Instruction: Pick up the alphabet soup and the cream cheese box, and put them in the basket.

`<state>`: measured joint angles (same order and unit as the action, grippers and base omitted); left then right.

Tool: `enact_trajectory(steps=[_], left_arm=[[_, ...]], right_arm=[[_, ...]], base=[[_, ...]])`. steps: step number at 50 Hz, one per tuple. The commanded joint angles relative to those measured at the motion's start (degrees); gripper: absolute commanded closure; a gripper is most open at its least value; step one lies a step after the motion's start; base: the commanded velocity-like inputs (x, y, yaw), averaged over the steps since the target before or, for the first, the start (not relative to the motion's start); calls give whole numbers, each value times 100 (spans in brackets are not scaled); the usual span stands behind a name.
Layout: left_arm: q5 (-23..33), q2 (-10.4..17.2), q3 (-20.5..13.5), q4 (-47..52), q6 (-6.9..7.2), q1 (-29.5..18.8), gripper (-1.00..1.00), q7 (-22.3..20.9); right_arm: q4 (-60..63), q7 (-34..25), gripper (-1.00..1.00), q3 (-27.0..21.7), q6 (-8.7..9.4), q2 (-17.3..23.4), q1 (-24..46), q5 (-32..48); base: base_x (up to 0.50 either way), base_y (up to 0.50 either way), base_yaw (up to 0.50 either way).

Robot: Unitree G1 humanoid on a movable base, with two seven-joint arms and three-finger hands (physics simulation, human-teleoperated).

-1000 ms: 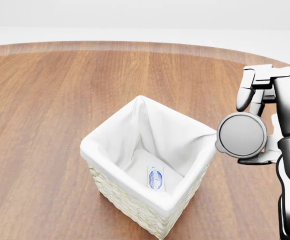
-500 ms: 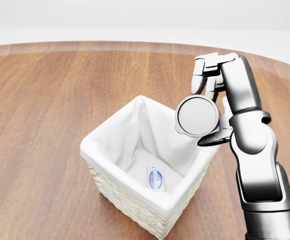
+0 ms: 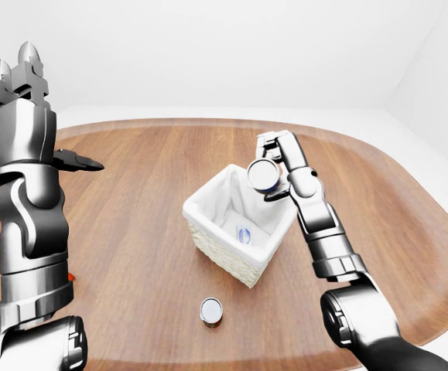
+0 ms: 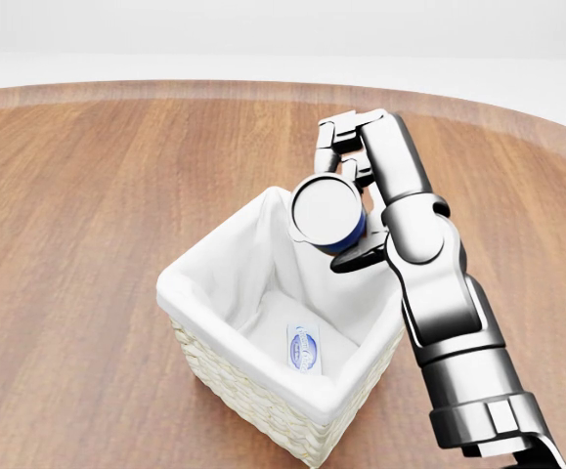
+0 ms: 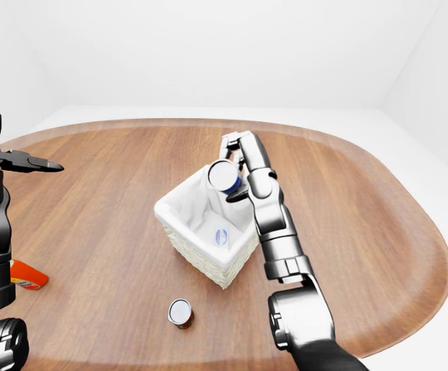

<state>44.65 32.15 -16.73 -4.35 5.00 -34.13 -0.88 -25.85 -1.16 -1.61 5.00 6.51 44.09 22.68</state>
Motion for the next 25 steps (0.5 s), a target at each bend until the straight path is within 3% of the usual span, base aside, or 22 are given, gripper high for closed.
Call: enact_trajectory(steps=[1, 25], left_arm=[[-25, 0, -2, -48, 0, -2, -100, 39], [-26, -2, -11, 28, 0, 19, -100, 19]], right_arm=[[-949, 232, 100, 102, 0, -218, 453, -374], [-1961, 405, 100, 187, 0, -428, 722, -427]], base=[[0, 0, 0], [0, 0, 0]])
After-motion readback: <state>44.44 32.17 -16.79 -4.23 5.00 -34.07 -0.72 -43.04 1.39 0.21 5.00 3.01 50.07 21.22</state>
